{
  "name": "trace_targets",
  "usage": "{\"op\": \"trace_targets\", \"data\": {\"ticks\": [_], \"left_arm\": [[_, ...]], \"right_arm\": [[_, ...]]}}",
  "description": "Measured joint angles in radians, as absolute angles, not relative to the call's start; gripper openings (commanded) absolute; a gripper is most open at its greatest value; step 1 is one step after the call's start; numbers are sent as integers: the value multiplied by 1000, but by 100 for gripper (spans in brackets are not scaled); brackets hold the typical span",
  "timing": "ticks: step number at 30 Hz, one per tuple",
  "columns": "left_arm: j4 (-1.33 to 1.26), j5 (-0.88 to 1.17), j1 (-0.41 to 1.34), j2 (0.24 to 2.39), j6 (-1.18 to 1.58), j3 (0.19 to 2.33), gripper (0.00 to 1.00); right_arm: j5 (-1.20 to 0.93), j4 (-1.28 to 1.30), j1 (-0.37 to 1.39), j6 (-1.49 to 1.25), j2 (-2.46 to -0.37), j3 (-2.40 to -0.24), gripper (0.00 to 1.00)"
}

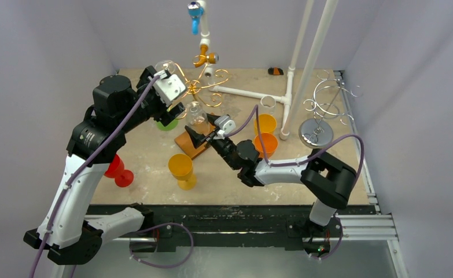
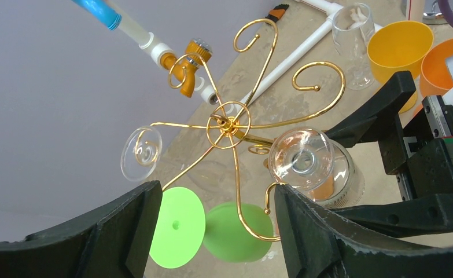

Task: Place the wine glass upside down on the wine glass rack
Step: Turn the wine glass upside down at the wine rack.

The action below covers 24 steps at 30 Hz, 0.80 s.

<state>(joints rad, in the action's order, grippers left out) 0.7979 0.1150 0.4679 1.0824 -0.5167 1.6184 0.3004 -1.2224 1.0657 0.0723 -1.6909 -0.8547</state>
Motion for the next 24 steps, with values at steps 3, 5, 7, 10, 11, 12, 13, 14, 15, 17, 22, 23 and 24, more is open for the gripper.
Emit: {"op": "trace_targets", "data": {"ticks": [3,5,7,10,11,12,13,14,15,17,22,23,24], "left_arm": [[798,115,468,1082,-517,1618,75],[798,115,468,1082,-517,1618,75],[798,114,468,1082,-517,1618,75],[798,114,468,1082,-517,1618,75],[798,114,468,1082,-518,1618,75],[798,113,468,1082,-518,1618,75],[798,112,468,1082,-518,1618,75],[798,111,468,1082,-518,1618,75],[798,110,468,1082,-519,1618,75],[798,109,468,1081,-519,1618,75],[798,107,468,1077,-519,1618,75],[798,107,468,1076,-519,1618,75],[798,107,468,1076,-519,1618,75]], "right_arm": [[303,-1241,1066,72,-1711,-863,11],[303,-1243,1066,71,-1723,-872,11],[302,-1242,1066,70,-1733,-884,11],[302,-1243,1066,68,-1746,-908,11],[302,-1243,1066,68,-1747,-913,11],[302,-1243,1066,68,-1748,-918,11],[302,-1243,1066,68,-1748,-922,11],[301,-1243,1066,68,-1748,-927,11],[301,-1243,1066,68,-1748,-933,11],[298,-1244,1066,67,-1752,-949,11],[295,-1238,1064,67,-1787,-982,11],[295,-1235,1064,66,-1794,-985,11],[295,-1231,1064,65,-1798,-986,11]]}}
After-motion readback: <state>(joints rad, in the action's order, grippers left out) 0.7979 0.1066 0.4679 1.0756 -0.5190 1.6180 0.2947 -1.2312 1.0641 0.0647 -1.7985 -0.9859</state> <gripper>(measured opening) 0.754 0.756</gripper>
